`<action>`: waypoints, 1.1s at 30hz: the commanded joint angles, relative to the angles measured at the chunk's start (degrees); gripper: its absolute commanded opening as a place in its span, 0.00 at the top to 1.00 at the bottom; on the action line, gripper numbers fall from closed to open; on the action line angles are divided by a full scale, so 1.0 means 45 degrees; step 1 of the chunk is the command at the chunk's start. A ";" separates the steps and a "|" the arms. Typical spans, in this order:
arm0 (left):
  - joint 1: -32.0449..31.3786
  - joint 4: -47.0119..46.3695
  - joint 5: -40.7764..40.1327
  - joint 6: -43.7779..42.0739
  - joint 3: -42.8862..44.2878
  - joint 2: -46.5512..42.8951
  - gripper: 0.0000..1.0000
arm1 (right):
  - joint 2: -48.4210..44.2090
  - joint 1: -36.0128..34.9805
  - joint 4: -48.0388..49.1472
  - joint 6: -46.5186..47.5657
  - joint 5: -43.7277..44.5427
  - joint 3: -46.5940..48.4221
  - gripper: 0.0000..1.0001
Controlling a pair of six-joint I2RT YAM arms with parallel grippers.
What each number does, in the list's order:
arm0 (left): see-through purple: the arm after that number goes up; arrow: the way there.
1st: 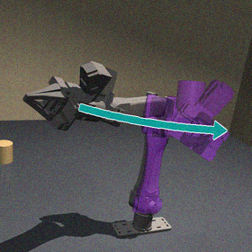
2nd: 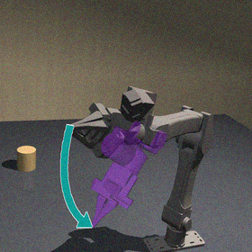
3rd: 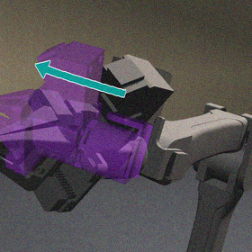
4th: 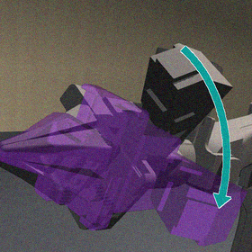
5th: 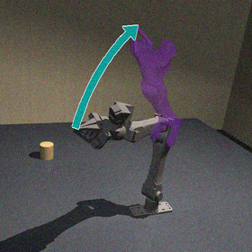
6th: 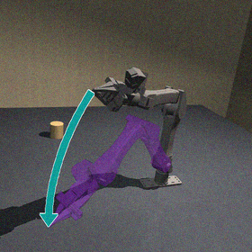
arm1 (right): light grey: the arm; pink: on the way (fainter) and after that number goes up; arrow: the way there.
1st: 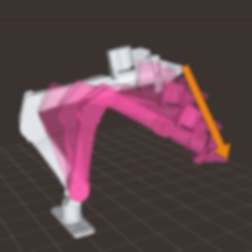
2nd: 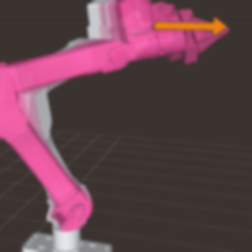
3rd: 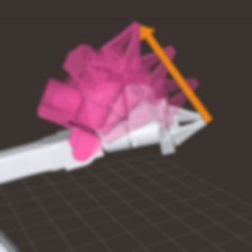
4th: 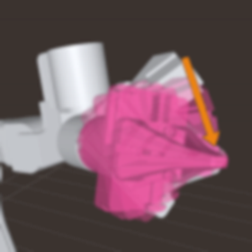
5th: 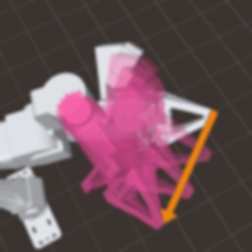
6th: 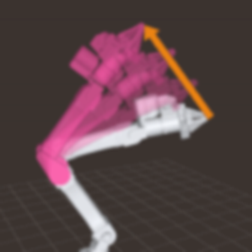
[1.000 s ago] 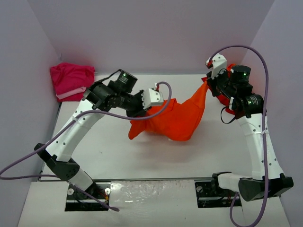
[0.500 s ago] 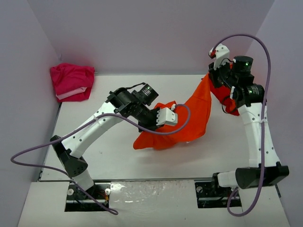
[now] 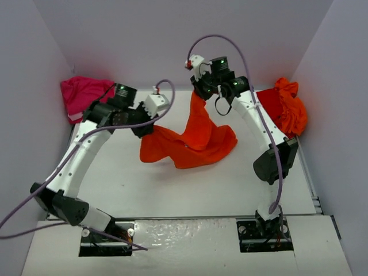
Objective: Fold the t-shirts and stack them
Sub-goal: Move the tshirt to the center of the board
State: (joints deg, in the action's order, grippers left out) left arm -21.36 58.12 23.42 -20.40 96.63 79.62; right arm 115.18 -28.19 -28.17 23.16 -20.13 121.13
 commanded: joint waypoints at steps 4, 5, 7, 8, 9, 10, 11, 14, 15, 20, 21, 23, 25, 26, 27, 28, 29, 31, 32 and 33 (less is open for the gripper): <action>0.1210 -0.0424 -0.3879 0.0189 -0.1771 -0.2671 0.88 | 0.2697 -0.2598 0.0283 0.0234 0.0450 0.1973 0.75; 0.1211 -0.0322 -0.4003 0.0105 -0.2041 -0.2765 0.70 | 0.2936 -0.2769 0.0304 0.0239 0.0712 0.2066 0.54; 0.1196 -0.0358 -0.4244 -0.0053 -0.2728 -0.2868 0.44 | 0.3492 -0.3036 0.0302 0.0230 0.1251 0.2348 0.37; 0.1212 -0.0643 -0.4553 0.0077 -0.2890 -0.2917 0.31 | 0.3572 -0.3045 0.0303 0.0257 0.1436 0.2363 0.36; 0.1222 -0.0925 -0.5136 0.0068 -0.2978 -0.2840 0.30 | 0.3485 -0.2987 0.0313 0.0354 0.1379 0.2238 0.38; 0.1230 -0.1172 -0.5671 0.0055 -0.3050 -0.2773 0.29 | 0.3400 -0.2929 0.0322 0.0438 0.1327 0.2120 0.40; 0.1230 -0.1192 -0.5870 0.0017 -0.3001 -0.2738 0.28 | 0.3307 -0.2870 0.0322 0.0430 0.1304 0.2061 0.40; 0.1230 -0.1558 -0.6005 -0.0018 -0.2522 -0.1868 0.21 | 0.2727 -0.2686 0.0322 0.0245 0.1059 0.1744 0.37; 0.1230 -0.1688 -0.6114 0.0056 -0.2413 -0.1718 0.21 | 0.2530 -0.2639 0.0310 0.0221 0.0993 0.1619 0.37; 0.1269 -0.2207 -0.6501 0.0322 -0.1502 -0.0230 0.21 | 0.0985 -0.2268 0.0337 0.0506 0.1417 0.0112 0.36; 0.1263 -0.2359 -0.6366 0.0352 -0.1513 0.0036 0.21 | 0.0724 -0.2086 0.0412 0.0556 0.1540 -0.0276 0.36; 0.1255 -0.2679 -0.6066 0.0422 -0.1547 0.0615 0.21 | 0.0154 -0.1638 0.0599 0.0619 0.1678 -0.1142 0.36; 0.1269 -0.3058 -0.5879 0.0543 -0.1533 0.1175 0.21 | -0.0387 -0.1129 0.0816 0.0543 0.1520 -0.2005 0.36; 0.1269 -0.3210 -0.5819 0.0569 -0.1533 0.1439 0.23 | -0.0661 -0.0901 0.0922 0.0524 0.1469 -0.2372 0.36; 0.1269 -0.3351 -0.5761 0.0594 -0.1533 0.1703 0.25 | -0.0940 -0.0671 0.1029 0.0507 0.1428 -0.2743 0.36; 0.1269 -0.3497 -0.5688 0.0613 -0.1552 0.1942 0.27 | -0.1283 -0.0473 0.1133 0.0505 0.1407 -0.3144 0.36; 0.1269 -0.3649 -0.5600 0.0626 -0.1589 0.2158 0.29 | -0.1687 -0.0308 0.1234 0.0517 0.1406 -0.3574 0.36; 0.1269 -0.3709 -0.5464 0.0686 -0.1610 0.2567 0.30 | -0.2042 -0.0142 0.1396 0.0583 0.1603 -0.3865 0.36; 0.1269 -0.3699 -0.5359 0.0743 -0.1582 0.2692 0.30 | -0.2242 -0.0085 0.1453 0.0593 0.1746 -0.4027 0.36; 0.1258 -0.3637 -0.5275 0.0821 -0.1560 0.2829 0.32 | -0.2454 -0.0029 0.1497 0.0573 0.1796 -0.4143 0.36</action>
State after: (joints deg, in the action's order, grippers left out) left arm -15.99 44.96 -1.85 -18.71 87.24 91.85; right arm 110.83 -29.26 -25.34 25.32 -13.86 104.19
